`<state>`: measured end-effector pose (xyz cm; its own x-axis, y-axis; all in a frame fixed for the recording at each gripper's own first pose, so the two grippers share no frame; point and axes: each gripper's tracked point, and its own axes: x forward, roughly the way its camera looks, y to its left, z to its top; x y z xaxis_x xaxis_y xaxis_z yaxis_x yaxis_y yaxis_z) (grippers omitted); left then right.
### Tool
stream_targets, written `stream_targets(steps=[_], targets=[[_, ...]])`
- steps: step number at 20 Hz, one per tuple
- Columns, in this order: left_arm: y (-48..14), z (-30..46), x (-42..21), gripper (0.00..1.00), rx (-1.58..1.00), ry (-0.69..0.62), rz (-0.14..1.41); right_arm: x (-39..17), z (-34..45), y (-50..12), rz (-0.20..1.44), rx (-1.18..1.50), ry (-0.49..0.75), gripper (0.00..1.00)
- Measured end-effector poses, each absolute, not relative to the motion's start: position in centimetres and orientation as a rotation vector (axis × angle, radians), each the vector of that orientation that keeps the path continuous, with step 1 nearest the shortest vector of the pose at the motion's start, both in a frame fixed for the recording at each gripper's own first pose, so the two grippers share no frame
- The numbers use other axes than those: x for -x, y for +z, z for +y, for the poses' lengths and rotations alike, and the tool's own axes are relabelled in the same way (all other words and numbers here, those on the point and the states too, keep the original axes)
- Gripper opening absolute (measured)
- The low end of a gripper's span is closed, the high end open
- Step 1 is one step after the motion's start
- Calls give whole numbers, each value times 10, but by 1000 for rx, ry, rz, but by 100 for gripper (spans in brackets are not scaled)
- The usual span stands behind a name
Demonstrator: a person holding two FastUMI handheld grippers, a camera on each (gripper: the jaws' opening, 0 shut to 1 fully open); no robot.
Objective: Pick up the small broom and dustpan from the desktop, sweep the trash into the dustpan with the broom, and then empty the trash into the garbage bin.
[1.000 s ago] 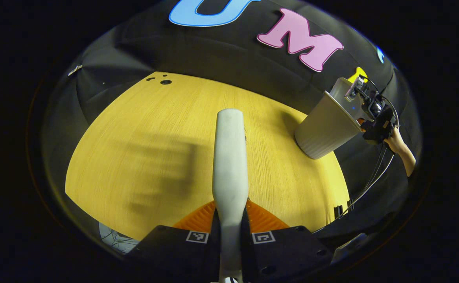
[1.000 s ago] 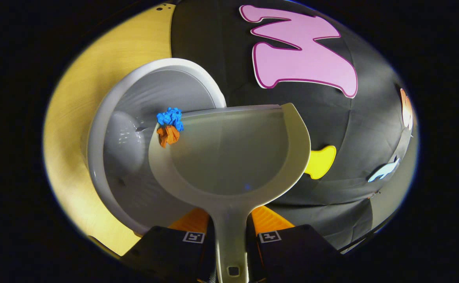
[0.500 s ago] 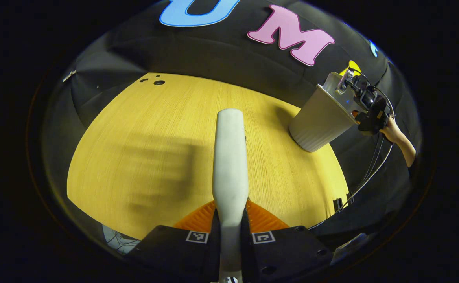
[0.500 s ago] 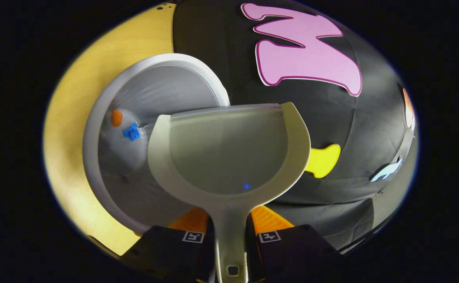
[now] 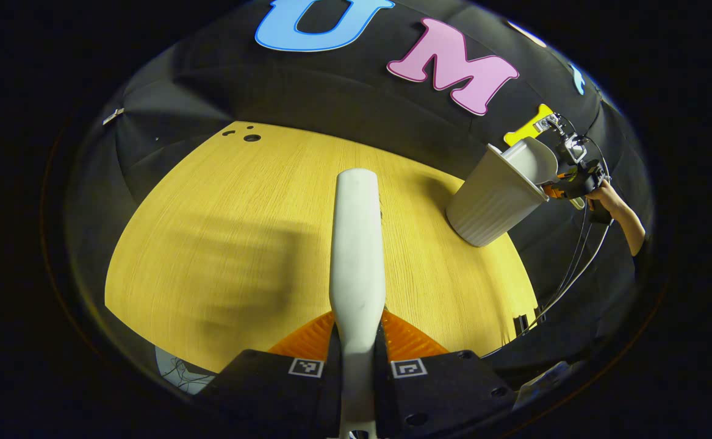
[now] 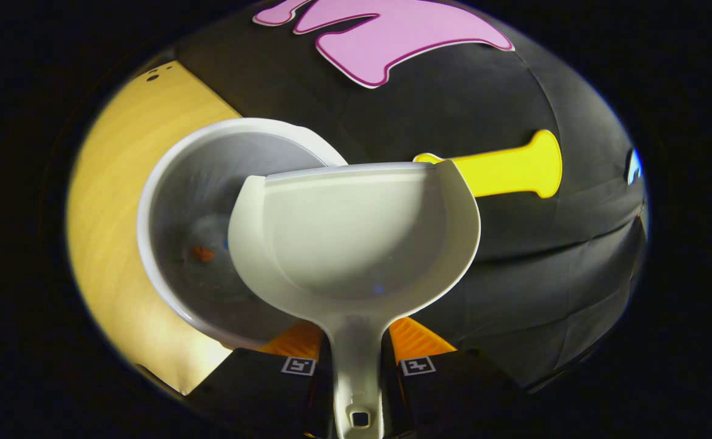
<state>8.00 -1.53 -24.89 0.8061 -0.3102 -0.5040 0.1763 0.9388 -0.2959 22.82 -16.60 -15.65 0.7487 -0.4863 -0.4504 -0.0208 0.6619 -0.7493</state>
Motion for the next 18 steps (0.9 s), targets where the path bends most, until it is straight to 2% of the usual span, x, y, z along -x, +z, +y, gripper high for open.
stream_targets(steps=[2, 9, 12, 13, 17, 18], targets=[[-250, -13, -78, 26, 238, -265, 573, -229, -170, -156, 695, 690, -273, 36], [-250, -8, -76, 26, 250, -246, 547, -232, -158, -128, 552, 350, -241, 35], [-253, -5, -72, 25, 220, -239, 556, -237, -144, -119, 492, 240, -177, 38], [-253, -4, -73, 25, 208, -232, 550, -236, -139, -113, 470, 205, -161, 35], [-250, 2, -76, 26, 218, -192, 522, -222, -91, -95, 394, 101, -60, 38], [-249, 3, -76, 26, 226, -181, 515, -219, -77, -94, 380, 94, -25, 35]])
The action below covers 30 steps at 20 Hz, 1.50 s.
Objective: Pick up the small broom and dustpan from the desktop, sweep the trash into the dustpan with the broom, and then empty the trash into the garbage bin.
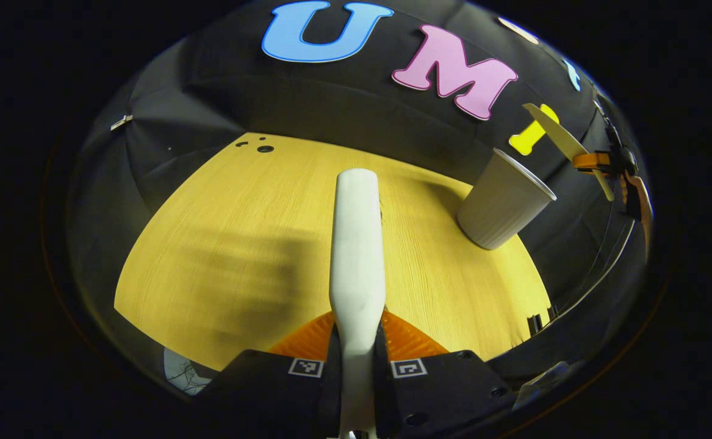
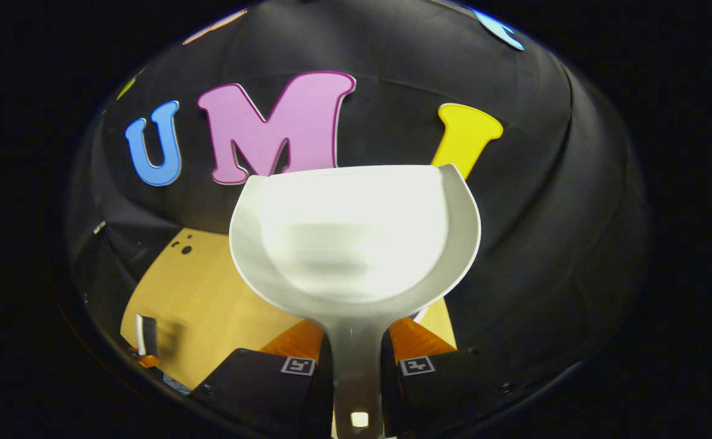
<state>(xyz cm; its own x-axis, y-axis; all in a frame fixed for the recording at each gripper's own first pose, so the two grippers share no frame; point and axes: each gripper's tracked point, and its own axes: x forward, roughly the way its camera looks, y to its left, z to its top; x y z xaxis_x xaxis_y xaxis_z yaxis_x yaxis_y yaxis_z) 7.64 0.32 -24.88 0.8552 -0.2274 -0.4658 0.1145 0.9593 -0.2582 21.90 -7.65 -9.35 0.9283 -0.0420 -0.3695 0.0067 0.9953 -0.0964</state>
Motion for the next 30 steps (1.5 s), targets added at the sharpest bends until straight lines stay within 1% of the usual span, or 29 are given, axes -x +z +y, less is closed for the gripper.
stream_targets(steps=[4, 5, 6, 7, 9, 12, 13, 14, 15, 16, 17, 20, 21, 22, 23, 24, 25, 26, 27, 28, 29, 30], targets=[[-252, 2, -80, 26, 228, -165, 509, -204, -23, -94, 367, 116, 67, 35], [-254, 5, -83, 25, 217, -155, 512, -201, -6, -96, 367, 113, 95, 38], [-256, 7, -85, 25, 212, -148, 514, -200, 9, -101, 373, 104, 130, 35], [-257, 8, -87, 25, 208, -145, 517, -198, 28, -105, 383, 100, 168, 35], [-260, 12, -92, 25, 191, -141, 521, -198, 57, -118, 403, 116, 228, 35], [-264, 19, -101, 26, 174, -133, 534, -200, 86, -149, 456, 149, 280, 35], [-267, 21, -103, 25, 173, -129, 541, -205, 97, -164, 479, 153, 301, 38], [-269, 23, -107, 25, 170, -127, 546, -211, 108, -179, 500, 157, 317, 35], [-273, 26, -111, 26, 162, -124, 551, -213, 114, -191, 520, 164, 328, 38], [-276, 30, -116, 26, 153, -119, 560, -209, 119, -204, 538, 170, 337, 38], [-279, 33, -120, 26, 145, -112, 569, -209, 122, -221, 565, 171, 341, 33], [-288, 42, -137, 26, 127, -92, 592, -197, 140, -278, 664, 150, 356, 35], [-290, 44, -141, 25, 123, -92, 598, -195, 144, -296, 695, 144, 359, 35], [-294, 45, -147, 26, 114, -93, 606, -194, 146, -313, 721, 145, 357, 33], [-299, 48, -153, 26, 101, -90, 620, -196, 146, -330, 745, 145, 349, 39], [-304, 50, -159, 26, 87, -88, 631, -197, 145, -344, 770, 144, 339, 36], [-310, 51, -166, 26, 71, -84, 645, -199, 144, -360, 795, 141, 331, 35], [-316, 54, -172, 26, 56, -78, 658, -200, 142, -377, 821, 135, 320, 39], [-319, 55, -178, 25, 40, -73, 671, -199, 139, -392, 848, 123, 310, 38], [-323, 56, -185, 26, 24, -66, 685, -198, 137, -407, 873, 107, 301, 35], [-326, 56, -189, 25, 6, -60, 697, -199, 137, -420, 895, 92, 292, 33], [-328, 54, -193, 26, -14, -57, 708, -197, 135, -428, 910, 88, 280, 36]])
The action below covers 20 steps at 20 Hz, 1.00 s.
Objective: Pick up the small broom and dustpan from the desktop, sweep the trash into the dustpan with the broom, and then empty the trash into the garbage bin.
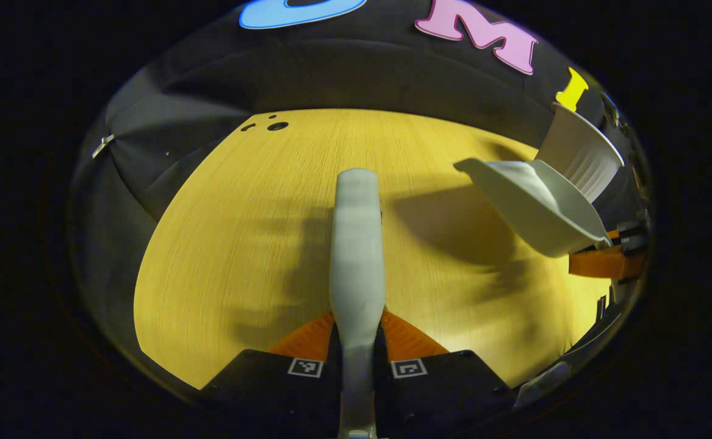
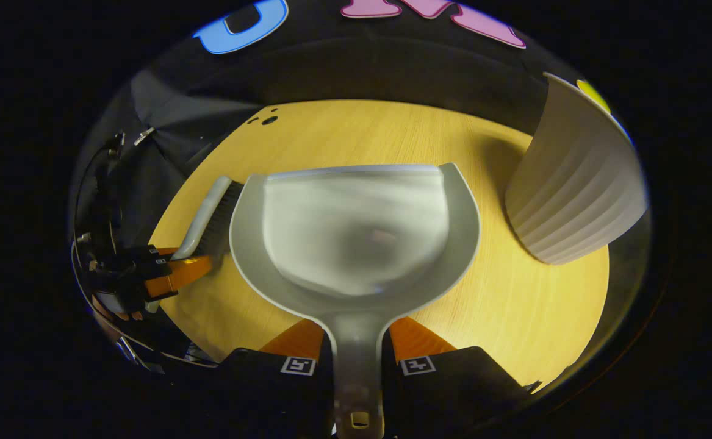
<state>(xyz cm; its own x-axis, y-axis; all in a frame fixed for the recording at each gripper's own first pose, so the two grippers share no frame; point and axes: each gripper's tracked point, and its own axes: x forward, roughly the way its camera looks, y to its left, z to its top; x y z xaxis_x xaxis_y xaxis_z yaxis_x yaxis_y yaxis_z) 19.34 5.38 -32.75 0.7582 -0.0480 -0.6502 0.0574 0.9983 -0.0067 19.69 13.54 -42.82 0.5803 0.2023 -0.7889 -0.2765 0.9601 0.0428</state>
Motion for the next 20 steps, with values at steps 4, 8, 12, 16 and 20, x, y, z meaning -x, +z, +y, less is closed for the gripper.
stream_targets(steps=[4, 8, 12, 16, 20], targets=[[-326, 51, -195, 27, -160, -23, 775, -200, 119, -460, 944, 126, 215, 39], [-334, 43, -198, 27, -219, -25, 806, -198, 121, -479, 981, 63, 169, 37], [-339, 40, -199, 27, -237, -18, 826, -198, 135, -484, 989, 76, 190, 34], [-339, 40, -196, 30, -211, -19, 828, -191, 138, -483, 1000, 83, 212, 54], [-330, 36, -179, 85, -180, -31, 816, -189, 133, -463, 952, 71, 204, 100]])
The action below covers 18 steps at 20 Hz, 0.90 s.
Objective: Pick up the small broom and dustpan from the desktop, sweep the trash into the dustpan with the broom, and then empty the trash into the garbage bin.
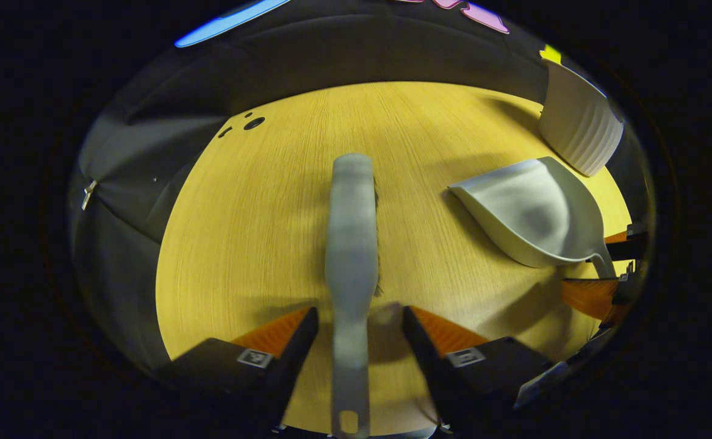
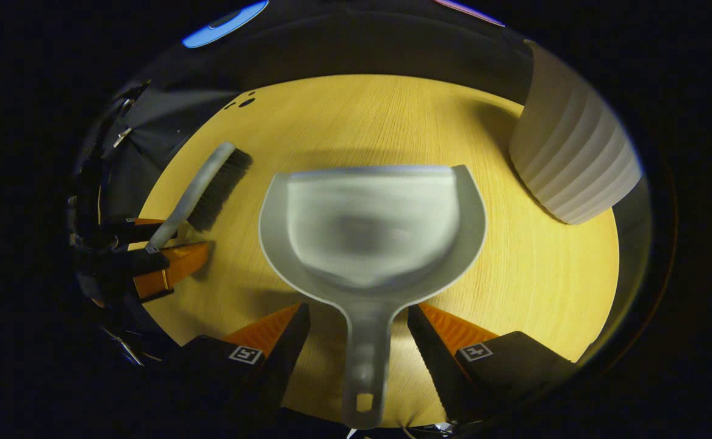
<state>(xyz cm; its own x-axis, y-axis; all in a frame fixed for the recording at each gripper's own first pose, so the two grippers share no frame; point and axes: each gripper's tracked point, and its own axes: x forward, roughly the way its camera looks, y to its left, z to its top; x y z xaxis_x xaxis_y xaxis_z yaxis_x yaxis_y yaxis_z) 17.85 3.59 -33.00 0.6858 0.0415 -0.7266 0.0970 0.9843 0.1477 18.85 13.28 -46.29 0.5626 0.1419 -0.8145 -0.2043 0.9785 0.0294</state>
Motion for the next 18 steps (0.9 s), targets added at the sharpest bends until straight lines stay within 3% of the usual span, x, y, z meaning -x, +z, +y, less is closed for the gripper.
stream_targets(steps=[1, 5, 14, 18], targets=[[-322, 35, -174, 99, -173, -29, 798, -187, 129, -456, 938, 78, 204, 100], [-276, 24, -150, 98, -149, -23, 672, -179, 127, -405, 833, 36, 218, 100], [-116, -16, -73, 97, -80, 46, 153, -145, 94, -222, 228, 110, 209, 99], [-70, -40, -38, 97, -25, 20, 31, -118, 97, -190, 113, 61, 225, 99]])
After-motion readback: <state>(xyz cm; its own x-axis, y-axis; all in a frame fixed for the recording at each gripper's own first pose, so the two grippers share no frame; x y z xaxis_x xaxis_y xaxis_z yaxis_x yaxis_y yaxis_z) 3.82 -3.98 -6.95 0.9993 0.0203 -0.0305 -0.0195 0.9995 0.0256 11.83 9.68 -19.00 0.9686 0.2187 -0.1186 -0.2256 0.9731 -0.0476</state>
